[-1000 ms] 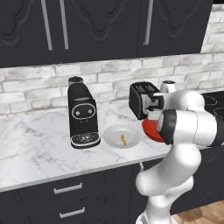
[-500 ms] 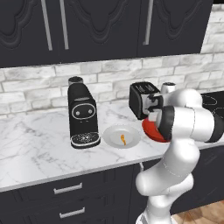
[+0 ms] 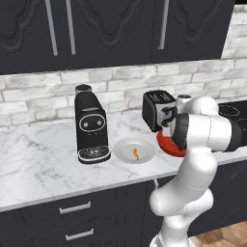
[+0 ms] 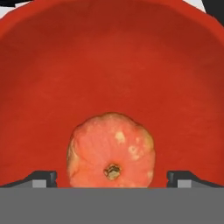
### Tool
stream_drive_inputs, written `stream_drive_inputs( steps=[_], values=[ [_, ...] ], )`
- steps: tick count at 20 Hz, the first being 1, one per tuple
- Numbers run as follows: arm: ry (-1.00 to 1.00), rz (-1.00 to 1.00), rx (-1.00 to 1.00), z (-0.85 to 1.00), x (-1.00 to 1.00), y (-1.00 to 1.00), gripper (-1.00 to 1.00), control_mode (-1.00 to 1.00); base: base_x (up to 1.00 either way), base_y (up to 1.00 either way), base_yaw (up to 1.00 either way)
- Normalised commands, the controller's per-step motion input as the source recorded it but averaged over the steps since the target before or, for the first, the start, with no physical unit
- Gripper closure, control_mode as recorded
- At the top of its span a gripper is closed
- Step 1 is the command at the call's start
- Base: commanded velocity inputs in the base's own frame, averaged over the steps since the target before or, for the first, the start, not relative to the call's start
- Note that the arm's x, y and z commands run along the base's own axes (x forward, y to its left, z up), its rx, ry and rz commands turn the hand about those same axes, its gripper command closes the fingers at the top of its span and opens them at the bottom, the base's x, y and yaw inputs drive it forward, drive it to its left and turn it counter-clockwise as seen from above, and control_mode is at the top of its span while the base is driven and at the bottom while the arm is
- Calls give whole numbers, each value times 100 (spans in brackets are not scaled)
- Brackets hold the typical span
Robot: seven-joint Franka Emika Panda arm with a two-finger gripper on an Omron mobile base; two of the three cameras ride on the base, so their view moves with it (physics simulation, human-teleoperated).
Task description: Place the shrimp on the plate and place the squash on the same plate.
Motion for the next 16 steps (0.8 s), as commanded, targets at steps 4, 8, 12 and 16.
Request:
stream_drive_inputs(
  steps=[4,8,12,16],
  values=[
    [0,0,0,-18,5,-3,-100,-100,0,0,0],
    [0,0,0,-19,13,-13,-100,-100,0,0,0],
    [0,0,0,-13,10,-12,-100,-100,0,0,0],
    [2,0,1,-9,0,0,-100,-100,0,0,0]
  ],
)
